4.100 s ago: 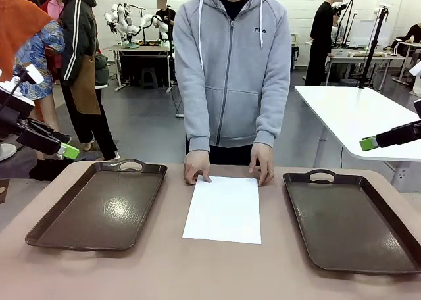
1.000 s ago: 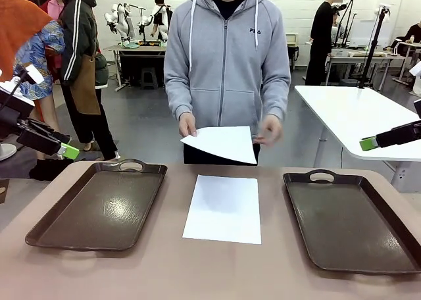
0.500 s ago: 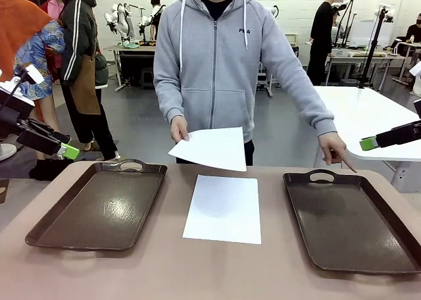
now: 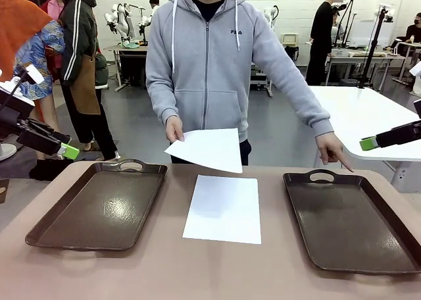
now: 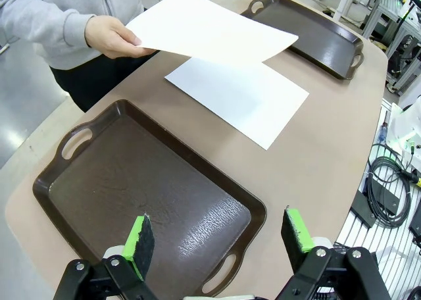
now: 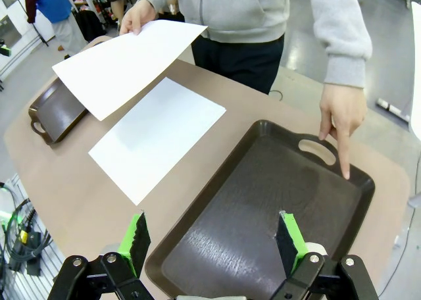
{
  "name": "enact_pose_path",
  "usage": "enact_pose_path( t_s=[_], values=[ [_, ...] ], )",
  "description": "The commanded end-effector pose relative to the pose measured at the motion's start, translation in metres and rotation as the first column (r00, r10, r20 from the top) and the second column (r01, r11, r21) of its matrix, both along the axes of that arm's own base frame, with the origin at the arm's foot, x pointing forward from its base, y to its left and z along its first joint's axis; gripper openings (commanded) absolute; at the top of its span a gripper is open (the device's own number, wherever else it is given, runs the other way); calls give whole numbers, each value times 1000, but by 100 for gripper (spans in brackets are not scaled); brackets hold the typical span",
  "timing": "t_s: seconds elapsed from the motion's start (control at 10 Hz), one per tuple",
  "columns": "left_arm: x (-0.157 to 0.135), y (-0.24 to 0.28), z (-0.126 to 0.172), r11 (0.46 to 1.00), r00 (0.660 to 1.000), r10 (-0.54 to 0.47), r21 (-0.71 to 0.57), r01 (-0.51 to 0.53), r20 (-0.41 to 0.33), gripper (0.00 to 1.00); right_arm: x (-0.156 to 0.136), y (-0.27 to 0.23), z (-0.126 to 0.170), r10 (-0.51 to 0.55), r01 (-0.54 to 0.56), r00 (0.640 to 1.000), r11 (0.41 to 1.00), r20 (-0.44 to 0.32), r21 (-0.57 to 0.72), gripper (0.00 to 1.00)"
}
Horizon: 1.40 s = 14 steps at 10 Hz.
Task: Sort the A4 documents.
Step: Receive the A4 Paper.
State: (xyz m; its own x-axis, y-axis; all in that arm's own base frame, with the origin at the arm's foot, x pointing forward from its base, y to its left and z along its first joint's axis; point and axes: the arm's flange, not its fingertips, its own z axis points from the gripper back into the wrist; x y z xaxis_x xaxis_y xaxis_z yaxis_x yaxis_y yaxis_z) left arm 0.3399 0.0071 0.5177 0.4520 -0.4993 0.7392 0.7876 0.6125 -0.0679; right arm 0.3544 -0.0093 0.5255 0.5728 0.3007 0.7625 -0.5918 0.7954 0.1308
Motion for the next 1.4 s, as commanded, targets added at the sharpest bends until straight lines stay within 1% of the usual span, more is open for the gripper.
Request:
enact_pose_path(
  t_s=[0.0, 0.9, 1.0, 1.1, 1.2, 1.3],
  values=[
    [2, 1, -1, 1000, 1000, -6, -8, 6, -1, 100, 1, 0, -1, -1, 1, 1000, 1000, -8, 11, 100],
    [2, 1, -1, 1000, 1000, -6, -8, 6, -1, 100, 0, 0, 0, 0, 0, 1000, 1000, 0, 0, 100],
    [2, 1, -1, 1000, 1000, -6, -8, 6, -1, 100, 17, 6, -10, -2, 9, 997, 996, -78, 87, 100],
    [2, 1, -1, 1000, 1000, -6, -8, 6, -1, 100, 30, 14, -18, 19, 4, 990, 985, -137, 170, 100],
    [2, 1, -1, 1000, 1000, -6, -8, 6, -1, 100, 48, 25, -28, 10, 43, 975, 972, -221, 233, 100],
    [2, 1, -1, 1000, 1000, -6, -8, 6, -1, 100, 71, 38, -44, -29, 116, 947, 959, -319, 259, 100]
  ],
)
